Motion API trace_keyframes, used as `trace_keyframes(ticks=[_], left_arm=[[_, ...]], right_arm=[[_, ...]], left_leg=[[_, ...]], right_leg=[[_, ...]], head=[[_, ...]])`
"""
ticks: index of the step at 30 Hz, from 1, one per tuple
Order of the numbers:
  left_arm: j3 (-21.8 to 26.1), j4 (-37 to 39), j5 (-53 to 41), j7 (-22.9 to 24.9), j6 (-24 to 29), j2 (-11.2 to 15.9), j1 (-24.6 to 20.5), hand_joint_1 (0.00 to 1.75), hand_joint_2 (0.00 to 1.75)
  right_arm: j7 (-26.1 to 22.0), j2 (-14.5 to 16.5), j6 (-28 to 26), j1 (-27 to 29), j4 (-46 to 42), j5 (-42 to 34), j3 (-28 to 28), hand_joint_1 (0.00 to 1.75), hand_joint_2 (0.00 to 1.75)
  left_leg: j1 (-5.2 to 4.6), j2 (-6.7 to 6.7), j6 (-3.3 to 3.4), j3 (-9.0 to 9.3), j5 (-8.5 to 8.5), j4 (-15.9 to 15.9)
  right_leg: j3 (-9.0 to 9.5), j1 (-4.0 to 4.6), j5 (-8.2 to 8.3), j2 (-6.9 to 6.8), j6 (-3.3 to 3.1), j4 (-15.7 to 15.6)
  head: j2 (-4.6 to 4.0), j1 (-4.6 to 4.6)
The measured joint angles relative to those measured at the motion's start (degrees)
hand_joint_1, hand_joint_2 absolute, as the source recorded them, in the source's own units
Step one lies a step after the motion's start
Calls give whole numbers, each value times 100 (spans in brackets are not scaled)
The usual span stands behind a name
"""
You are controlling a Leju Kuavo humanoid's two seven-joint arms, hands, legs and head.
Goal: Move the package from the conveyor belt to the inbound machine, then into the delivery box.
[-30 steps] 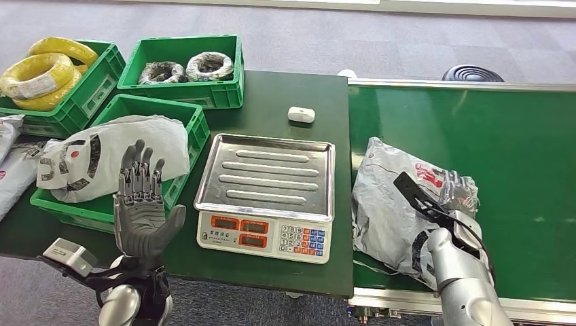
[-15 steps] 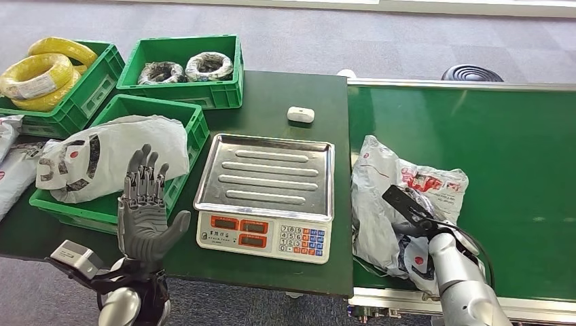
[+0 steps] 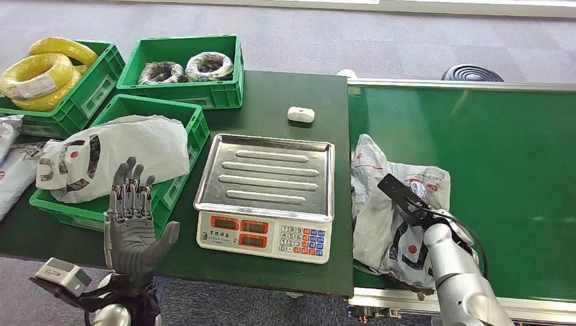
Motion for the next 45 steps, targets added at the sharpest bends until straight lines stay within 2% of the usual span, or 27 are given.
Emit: trace_keyframes(ticks=[5,7,9,13,16,19,22,24,28,30,32,35,37,41,45], left_arm=[[42,-99,-7,-12,12,-14,108,0,175],[53,-145,-16,-40,55,-26,156,0,175],[73,-242,-38,-85,111,-49,268,0,175],[99,-431,-52,-140,168,-84,502,0,175],[101,-459,-21,-149,175,-84,531,0,175],[97,-458,-2,-149,178,-82,509,0,175],[93,-458,2,-149,181,-82,504,0,175],[87,-451,9,-149,181,-79,490,0,175],[38,-329,79,-124,158,-73,287,0,175],[-1,-221,107,-91,135,-74,139,0,175],[-33,-96,137,-72,102,-74,12,0,175],[-93,167,200,-66,9,-74,-207,0,175],[-148,339,232,-71,-9,-74,-339,0,175],[-220,558,287,-90,66,-62,-423,0,175],[-253,666,303,-101,99,-25,-444,0,175]], right_arm=[[-20,22,-113,-56,-42,-50,107,175,175],[-85,44,-434,-39,-117,-145,125,175,175],[-203,109,-1026,29,-423,-329,131,175,175],[-286,357,-2141,465,-2080,-471,226,175,175],[20,539,-3023,885,-3640,140,504,175,175],[286,634,-3428,1163,-4773,489,796,175,175],[359,661,-3545,1319,-5335,519,962,175,175],[356,674,-3840,1400,-5573,670,1038,175,175],[555,742,-4543,1527,-6081,1602,1308,175,175],[696,779,-4415,1542,-6215,1851,1539,175,175],[613,804,-3822,1502,-6179,1657,1859,175,175],[-100,881,-2520,1324,-5765,618,2533,175,175],[-547,989,-2091,1199,-5370,67,3036,175,175],[-796,1201,-1967,1007,-4716,-305,3835,175,175],[-791,1263,-1969,920,-4414,-398,4227,175,175]], left_leg=[[0,-1,0,-1,0,0],[0,-1,0,-3,0,0],[-1,-1,0,-4,0,0],[0,-9,0,-11,0,0],[1,-8,-1,-15,-1,-2],[1,1,-2,-12,-2,-5],[0,2,-2,-10,-2,-4],[-1,1,-2,-9,-1,-2],[-1,2,-1,-7,0,-1],[1,3,-1,-6,-1,-3],[1,6,-2,-6,-1,-6],[2,12,-4,-2,2,-7],[3,7,-5,-2,5,-6],[4,7,-5,-6,7,-6],[3,5,-4,-14,6,-5]], right_leg=[[1,0,0,-1,0,0],[0,0,0,-1,0,0],[-2,-1,0,0,0,0],[-10,0,-2,-6,0,0],[-15,1,-5,-5,-1,0],[-15,2,-5,0,-2,0],[-11,0,-5,0,-2,-1],[-8,-1,-4,-1,-1,-1],[-7,-1,-1,1,-1,0],[-6,1,-1,2,-1,0],[-6,2,-1,4,-2,1],[-5,2,0,11,-4,3],[-5,3,0,8,-4,4],[-9,5,-1,6,-4,6],[-13,4,-2,6,-4,2]], head=[[0,1],[0,1],[0,1],[0,1],[0,-1],[0,1],[0,1],[0,2],[0,1],[0,0],[0,1],[0,0],[0,1],[0,1],[0,2]])
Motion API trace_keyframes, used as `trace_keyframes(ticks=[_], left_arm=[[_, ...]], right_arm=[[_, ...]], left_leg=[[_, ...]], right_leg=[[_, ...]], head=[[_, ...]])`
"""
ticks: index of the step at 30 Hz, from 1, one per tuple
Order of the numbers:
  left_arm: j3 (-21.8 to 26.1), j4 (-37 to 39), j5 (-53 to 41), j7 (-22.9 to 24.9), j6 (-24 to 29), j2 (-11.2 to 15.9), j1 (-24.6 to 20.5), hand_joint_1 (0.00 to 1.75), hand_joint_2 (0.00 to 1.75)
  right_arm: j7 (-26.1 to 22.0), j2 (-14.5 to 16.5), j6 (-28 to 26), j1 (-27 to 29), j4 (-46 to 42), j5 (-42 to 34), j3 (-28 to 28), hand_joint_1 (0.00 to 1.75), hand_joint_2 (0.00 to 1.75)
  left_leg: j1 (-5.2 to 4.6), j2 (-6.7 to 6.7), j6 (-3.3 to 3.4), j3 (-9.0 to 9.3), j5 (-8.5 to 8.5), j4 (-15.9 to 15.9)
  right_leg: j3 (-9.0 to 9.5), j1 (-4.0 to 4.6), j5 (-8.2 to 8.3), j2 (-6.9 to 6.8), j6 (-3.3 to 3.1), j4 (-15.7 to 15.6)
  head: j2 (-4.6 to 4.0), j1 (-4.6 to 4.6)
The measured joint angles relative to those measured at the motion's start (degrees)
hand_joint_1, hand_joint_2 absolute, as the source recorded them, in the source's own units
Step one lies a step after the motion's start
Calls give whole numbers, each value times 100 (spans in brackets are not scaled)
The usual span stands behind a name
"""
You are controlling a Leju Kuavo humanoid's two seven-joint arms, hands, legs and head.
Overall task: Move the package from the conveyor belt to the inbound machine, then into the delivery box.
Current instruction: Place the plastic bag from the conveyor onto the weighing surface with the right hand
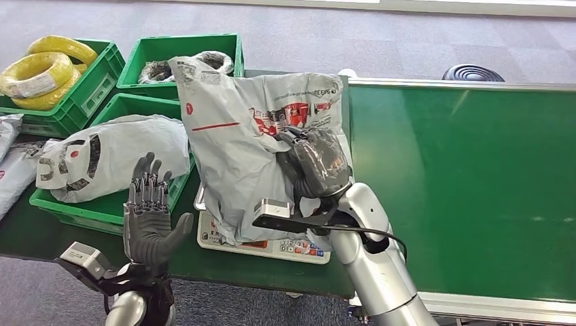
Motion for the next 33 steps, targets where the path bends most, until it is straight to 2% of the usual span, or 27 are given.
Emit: trace_keyframes(ticks=[12,14,16,18,20,25,33], left_arm=[[-53,25,80,17,129,60,-6,0,175],[-52,8,89,18,182,74,20,0,175],[-51,-39,92,18,242,87,83,0,175],[-51,-101,92,17,289,103,166,0,175],[-52,-151,92,17,318,126,238,0,175],[-54,-200,92,18,341,162,322,0,175],[-55,-224,91,15,343,182,369,0,175]], right_arm=[[432,40,-410,12,277,123,321,175,175],[824,40,-770,10,317,520,287,175,175],[1469,36,-1325,-15,377,1170,146,175,175],[2044,16,-1759,-101,477,1753,-163,175,175],[2272,-19,-1917,-237,619,2046,-583,175,175],[2243,-71,-1939,-411,904,2209,-1347,175,175],[2188,-68,-1932,-413,1106,2253,-1642,175,175]], left_leg=[[0,0,0,2,0,0],[0,0,0,2,0,1],[0,0,0,1,0,1],[-2,0,0,1,0,2],[-3,0,0,1,-1,3],[-2,-2,0,2,-1,3],[1,-2,0,1,-1,1]], right_leg=[[0,0,1,1,0,-1],[0,0,1,1,0,-1],[0,0,0,0,0,-2],[0,-2,1,0,0,-2],[1,-4,1,0,1,-3],[1,-3,3,0,1,-3],[-2,1,2,1,1,-1]], head=[[0,-1],[0,-1],[0,-1],[0,-1],[0,0],[0,-2],[0,-1]])
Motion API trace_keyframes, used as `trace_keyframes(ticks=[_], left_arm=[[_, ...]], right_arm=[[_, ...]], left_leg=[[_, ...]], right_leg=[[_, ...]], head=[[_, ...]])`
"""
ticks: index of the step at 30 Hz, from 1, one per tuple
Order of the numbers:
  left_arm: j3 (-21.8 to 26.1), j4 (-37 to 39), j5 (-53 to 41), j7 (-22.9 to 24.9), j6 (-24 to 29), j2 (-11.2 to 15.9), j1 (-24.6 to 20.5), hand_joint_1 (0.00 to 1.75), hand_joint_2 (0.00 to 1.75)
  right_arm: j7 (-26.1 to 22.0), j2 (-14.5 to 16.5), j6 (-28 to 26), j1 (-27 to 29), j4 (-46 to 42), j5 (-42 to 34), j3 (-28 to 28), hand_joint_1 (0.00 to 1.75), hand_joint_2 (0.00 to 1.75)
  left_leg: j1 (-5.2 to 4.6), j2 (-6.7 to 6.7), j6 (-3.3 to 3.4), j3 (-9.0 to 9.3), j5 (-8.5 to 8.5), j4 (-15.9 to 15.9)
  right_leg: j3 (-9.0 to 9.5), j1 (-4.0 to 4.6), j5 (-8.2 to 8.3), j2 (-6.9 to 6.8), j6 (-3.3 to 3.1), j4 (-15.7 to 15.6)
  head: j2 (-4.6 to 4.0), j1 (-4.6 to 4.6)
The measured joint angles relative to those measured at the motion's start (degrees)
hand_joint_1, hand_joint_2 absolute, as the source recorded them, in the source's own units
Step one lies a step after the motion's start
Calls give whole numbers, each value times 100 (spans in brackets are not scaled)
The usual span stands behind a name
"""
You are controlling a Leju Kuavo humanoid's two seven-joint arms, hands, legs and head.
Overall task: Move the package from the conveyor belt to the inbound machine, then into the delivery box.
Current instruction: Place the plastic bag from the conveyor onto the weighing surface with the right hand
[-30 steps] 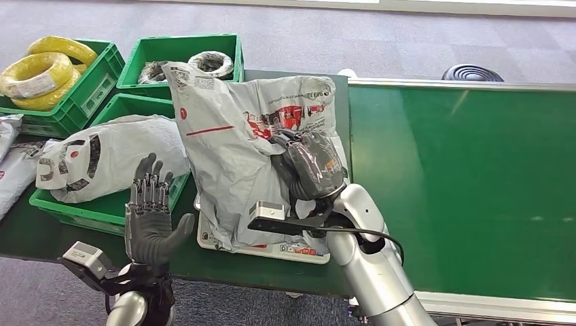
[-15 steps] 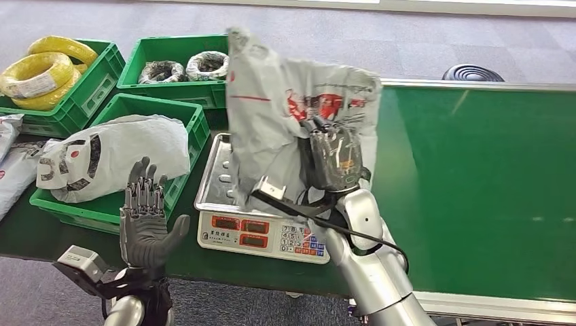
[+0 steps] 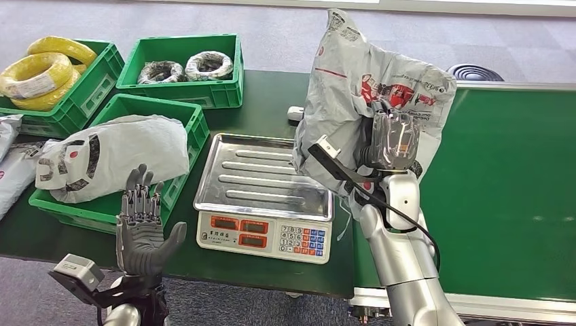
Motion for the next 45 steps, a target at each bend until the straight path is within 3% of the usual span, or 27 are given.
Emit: trace_keyframes(ticks=[6,17,36,45], left_arm=[[2,-6,-25,-15,-42,1,5,0,175],[4,-1,-23,-42,-159,14,-63,0,175],[6,-2,-45,-61,-196,46,-189,0,175],[3,110,-126,-61,-244,47,-234,0,175]], right_arm=[[-34,10,122,-7,193,-96,-140,175,175],[-565,90,1506,-216,1306,-703,-385,175,175],[-35,119,2572,-433,1874,-459,-273,175,175],[-1072,131,3307,-313,1775,-1238,128,175,175]], left_leg=[[-2,0,0,0,0,1],[0,1,0,1,0,1],[-1,1,0,2,0,1],[0,10,-1,10,0,0]], right_leg=[[2,-2,0,0,0,-1],[1,0,1,0,0,0],[2,-1,1,0,0,0],[2,0,1,7,0,0]], head=[[0,0],[0,0],[0,0],[0,0]])
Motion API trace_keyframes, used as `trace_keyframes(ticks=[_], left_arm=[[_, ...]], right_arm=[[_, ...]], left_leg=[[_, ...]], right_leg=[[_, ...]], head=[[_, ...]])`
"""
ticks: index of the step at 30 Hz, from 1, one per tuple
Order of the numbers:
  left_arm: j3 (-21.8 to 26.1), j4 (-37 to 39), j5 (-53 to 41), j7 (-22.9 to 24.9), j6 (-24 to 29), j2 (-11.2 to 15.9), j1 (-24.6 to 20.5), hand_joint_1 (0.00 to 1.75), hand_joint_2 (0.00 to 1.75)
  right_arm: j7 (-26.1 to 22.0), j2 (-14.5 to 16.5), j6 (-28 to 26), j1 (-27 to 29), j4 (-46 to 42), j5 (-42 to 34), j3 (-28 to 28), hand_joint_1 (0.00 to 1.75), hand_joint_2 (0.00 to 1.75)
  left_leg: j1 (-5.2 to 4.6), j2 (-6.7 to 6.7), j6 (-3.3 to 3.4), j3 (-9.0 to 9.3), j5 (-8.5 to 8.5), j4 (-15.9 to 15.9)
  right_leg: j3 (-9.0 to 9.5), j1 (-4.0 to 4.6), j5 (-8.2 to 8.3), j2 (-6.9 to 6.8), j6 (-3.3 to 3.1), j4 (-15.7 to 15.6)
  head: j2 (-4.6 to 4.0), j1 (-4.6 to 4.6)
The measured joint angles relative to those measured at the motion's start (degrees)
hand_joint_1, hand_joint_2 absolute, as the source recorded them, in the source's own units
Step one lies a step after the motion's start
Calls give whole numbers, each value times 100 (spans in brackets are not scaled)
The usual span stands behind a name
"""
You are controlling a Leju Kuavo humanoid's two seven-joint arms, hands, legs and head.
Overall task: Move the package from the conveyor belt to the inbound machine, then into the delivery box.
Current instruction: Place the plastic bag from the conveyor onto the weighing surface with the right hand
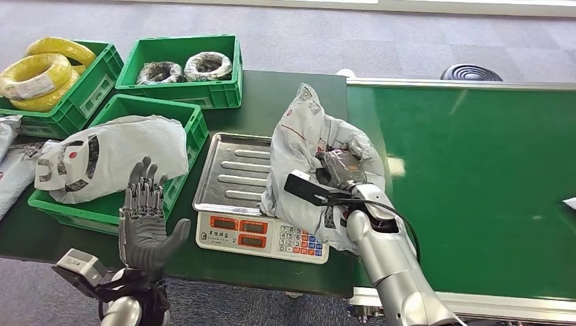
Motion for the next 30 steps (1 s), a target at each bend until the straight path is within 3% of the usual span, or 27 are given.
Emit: trace_keyframes(ticks=[7,15,26,29,30], left_arm=[[2,54,61,0,-51,11,-7,0,175],[-1,97,168,0,11,80,-71,0,175],[-45,167,213,-1,85,114,-111,0,175],[-63,180,215,0,95,114,-133,0,175],[-70,184,216,0,102,114,-142,0,175]], right_arm=[[-614,-26,7,386,-655,-261,564,175,175],[-137,-64,71,610,-1257,-46,1275,175,175],[31,-163,-35,614,-1293,-30,1547,175,175],[38,-181,-56,613,-1293,-33,1566,44,175],[49,-185,-78,613,-1293,-35,1571,0,131]], left_leg=[[0,0,-1,0,-1,-1],[0,-3,-1,-4,0,0],[-1,-4,-1,-4,-1,0],[-1,-5,-1,-4,-1,0],[-1,-5,-1,-4,-1,0]], right_leg=[[-1,0,-1,3,0,0],[0,0,-1,0,-1,0],[-1,-1,-1,1,-1,0],[0,-1,-1,0,-1,0],[0,-1,-1,0,-1,0]], head=[[0,-1],[0,1],[0,0],[0,1],[0,1]])
